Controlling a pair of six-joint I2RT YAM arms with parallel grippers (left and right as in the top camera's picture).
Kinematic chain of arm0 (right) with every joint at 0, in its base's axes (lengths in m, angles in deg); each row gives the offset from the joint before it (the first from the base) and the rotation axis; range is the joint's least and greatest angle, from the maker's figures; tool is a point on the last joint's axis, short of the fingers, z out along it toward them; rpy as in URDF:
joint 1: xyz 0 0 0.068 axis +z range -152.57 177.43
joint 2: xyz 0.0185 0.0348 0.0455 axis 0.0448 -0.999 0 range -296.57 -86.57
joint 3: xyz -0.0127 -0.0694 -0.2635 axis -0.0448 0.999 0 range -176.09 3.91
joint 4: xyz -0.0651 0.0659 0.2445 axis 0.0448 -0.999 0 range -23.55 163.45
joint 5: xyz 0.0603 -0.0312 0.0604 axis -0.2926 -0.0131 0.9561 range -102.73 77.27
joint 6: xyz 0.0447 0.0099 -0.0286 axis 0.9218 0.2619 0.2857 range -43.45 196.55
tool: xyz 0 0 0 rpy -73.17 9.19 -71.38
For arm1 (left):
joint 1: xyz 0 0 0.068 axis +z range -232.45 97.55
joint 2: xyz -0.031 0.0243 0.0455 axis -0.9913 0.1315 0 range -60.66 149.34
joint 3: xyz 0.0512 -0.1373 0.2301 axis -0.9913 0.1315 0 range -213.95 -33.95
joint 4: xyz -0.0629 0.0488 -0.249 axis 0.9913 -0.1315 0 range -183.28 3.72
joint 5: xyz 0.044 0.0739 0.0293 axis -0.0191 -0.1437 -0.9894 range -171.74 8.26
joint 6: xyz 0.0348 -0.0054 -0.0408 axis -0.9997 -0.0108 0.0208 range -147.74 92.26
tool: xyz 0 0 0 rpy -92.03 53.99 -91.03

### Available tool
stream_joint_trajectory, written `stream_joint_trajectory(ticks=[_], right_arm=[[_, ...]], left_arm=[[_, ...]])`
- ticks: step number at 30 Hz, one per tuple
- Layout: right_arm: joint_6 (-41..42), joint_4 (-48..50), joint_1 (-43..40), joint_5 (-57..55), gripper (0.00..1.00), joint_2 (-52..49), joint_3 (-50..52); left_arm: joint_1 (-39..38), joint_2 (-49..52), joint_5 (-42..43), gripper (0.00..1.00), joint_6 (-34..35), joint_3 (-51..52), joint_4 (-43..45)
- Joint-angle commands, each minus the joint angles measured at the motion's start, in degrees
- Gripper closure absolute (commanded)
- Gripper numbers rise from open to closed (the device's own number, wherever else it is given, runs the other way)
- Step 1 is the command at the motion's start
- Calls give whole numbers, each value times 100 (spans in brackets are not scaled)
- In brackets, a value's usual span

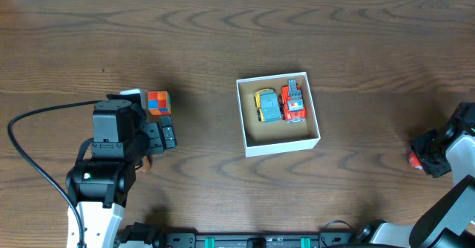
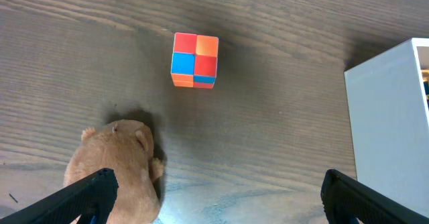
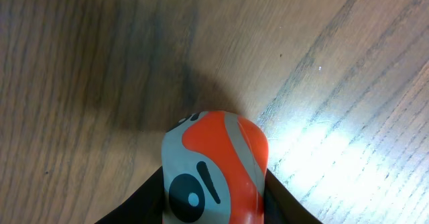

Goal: Pack container
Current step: 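Move the right gripper to the red-grey ball and grasp it, then carry the ball into the box's left corner and open the gripper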

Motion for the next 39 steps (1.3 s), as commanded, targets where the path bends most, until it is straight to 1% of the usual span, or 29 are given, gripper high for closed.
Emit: stream_joint_trajectory(ticks=[1, 2, 8, 13, 16, 20, 24, 29, 31, 34, 39], right_arm=[[-2, -9, -35, 92, 93, -20, 37], [-2, -20, -31, 153, 99, -20, 37], [-136, -46, 229, 573, 99, 118, 15], [-308, -201, 960, 584, 99, 774, -162], [-496, -363, 1659, 584, 99, 1353, -426], [-658, -485, 2863, 592, 99, 2052, -879], [-872, -358, 4378, 542, 99, 2426, -1375], [-1172, -269, 5984, 85, 99, 2146, -1941], [-1222, -269, 6428, -33, 99, 1873, -2140], [-1274, -267, 6859, -70, 99, 1329, -2413], [-1534, -264, 7114, 245, 99, 442, -2732]], left_arm=[[-7, 17, 17, 2, 52, -127, -17], [-7, 17, 17, 2, 52, -127, -17], [-7, 17, 17, 2, 52, -127, -17], [-7, 15, 17, 2, 52, -127, -15], [-7, 17, 17, 2, 52, -127, -17], [-7, 17, 17, 2, 52, -127, -15], [-7, 17, 17, 2, 52, -127, -17], [-7, 17, 17, 2, 52, -127, -17], [-7, 17, 17, 2, 52, -127, -17], [-7, 17, 17, 2, 52, -127, -20], [-7, 17, 17, 2, 52, -127, -17]])
